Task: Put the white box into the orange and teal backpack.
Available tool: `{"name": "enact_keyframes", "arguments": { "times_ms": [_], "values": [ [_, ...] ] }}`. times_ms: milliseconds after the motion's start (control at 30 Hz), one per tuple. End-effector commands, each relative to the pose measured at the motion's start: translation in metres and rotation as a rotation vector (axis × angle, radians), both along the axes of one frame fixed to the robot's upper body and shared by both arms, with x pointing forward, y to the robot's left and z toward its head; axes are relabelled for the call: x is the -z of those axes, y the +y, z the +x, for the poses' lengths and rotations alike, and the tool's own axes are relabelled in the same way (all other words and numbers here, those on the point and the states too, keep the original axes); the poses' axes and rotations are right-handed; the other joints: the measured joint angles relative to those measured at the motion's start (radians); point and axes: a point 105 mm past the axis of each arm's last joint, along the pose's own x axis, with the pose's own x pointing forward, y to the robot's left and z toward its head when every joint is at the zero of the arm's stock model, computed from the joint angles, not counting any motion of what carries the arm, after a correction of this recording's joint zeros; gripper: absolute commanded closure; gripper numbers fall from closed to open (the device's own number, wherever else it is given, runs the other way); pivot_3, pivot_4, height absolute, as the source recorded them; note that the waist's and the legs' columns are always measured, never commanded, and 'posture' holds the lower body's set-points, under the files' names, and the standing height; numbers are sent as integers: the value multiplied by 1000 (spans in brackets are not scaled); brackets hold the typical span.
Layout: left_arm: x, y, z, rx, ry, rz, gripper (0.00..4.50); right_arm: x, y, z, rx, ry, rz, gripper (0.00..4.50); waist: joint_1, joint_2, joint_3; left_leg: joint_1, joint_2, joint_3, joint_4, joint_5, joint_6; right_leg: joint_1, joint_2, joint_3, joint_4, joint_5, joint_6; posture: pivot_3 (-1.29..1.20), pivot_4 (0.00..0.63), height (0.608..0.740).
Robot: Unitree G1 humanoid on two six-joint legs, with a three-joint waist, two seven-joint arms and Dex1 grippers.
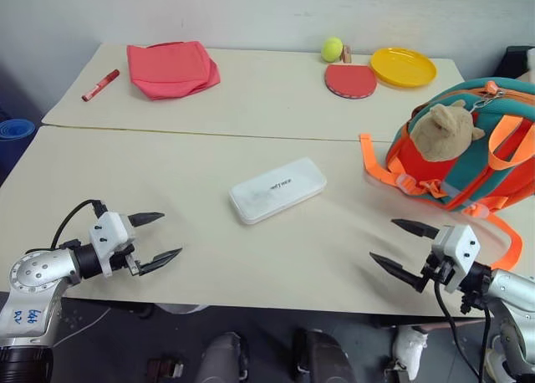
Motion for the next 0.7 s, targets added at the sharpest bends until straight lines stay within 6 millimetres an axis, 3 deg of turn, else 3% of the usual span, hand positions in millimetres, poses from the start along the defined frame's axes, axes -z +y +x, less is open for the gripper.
{"name": "enact_keyframes", "arguments": {
  "times_ms": [33, 133, 233, 300, 400, 500, 633, 700],
  "values": [
    [-9, -1, -3, 12, -2, -3, 0, -6, 0, 1, -11, -28, -9, 28, 0, 0, 0, 0, 0, 0, 0, 0, 0, 0, 0, 0, 0, 0, 0, 0, 150, 740],
    [-15, -6, 0, 5, 17, -76, 0, -12, 7, 8, -11, -36, 18, 28, -2, 0, 0, 0, 0, 0, 0, 0, 0, 0, 0, 0, 1, 0, 0, 0, 150, 740],
    [-16, -12, 2, 13, 77, -72, 0, -28, 27, 23, -45, -29, 18, 28, -5, 0, 0, 1, 0, 0, 0, 0, 0, 0, 0, 0, 1, 0, 0, 0, 150, 740],
    [-21, -16, 12, -33, 49, -81, 0, -40, 42, 37, -60, -19, -40, 614, -6, 3, 2, 1, 0, 0, 0, 1, -1, 0, 0, 1, 2, 0, 0, 0, 150, 740],
    [-30, -30, 30, -106, 36, -144, 615, -60, 63, 68, -4, -2, -66, 1668, -3, 5, 3, 0, 0, 0, 2, 1, -1, -2, 0, 1, 3, 0, 0, 0, 150, 740],
    [-27, -49, 38, -166, 82, -200, 1548, -68, 80, 96, 84, 34, -49, 2729, -3, 4, 2, -2, 0, 0, 2, 3, 2, -3, 0, 0, 4, 0, 0, 0, 150, 740],
    [-11, -66, 40, -241, 137, -208, 2828, -61, 80, 130, 219, 73, -133, 4156, -1, 4, 2, -5, -1, 1, 3, 4, 5, -5, 1, -1, 10, 0, 0, 0, 150, 740],
    [-11, -70, 43, -265, 137, -221, 3405, -61, 79, 141, 243, 73, -164, 4500, -1, 4, 2, -10, -3, 1, 5, 5, 7, -10, 1, -1, 10, 0, 0, 0, 150, 740]
  ]
}}
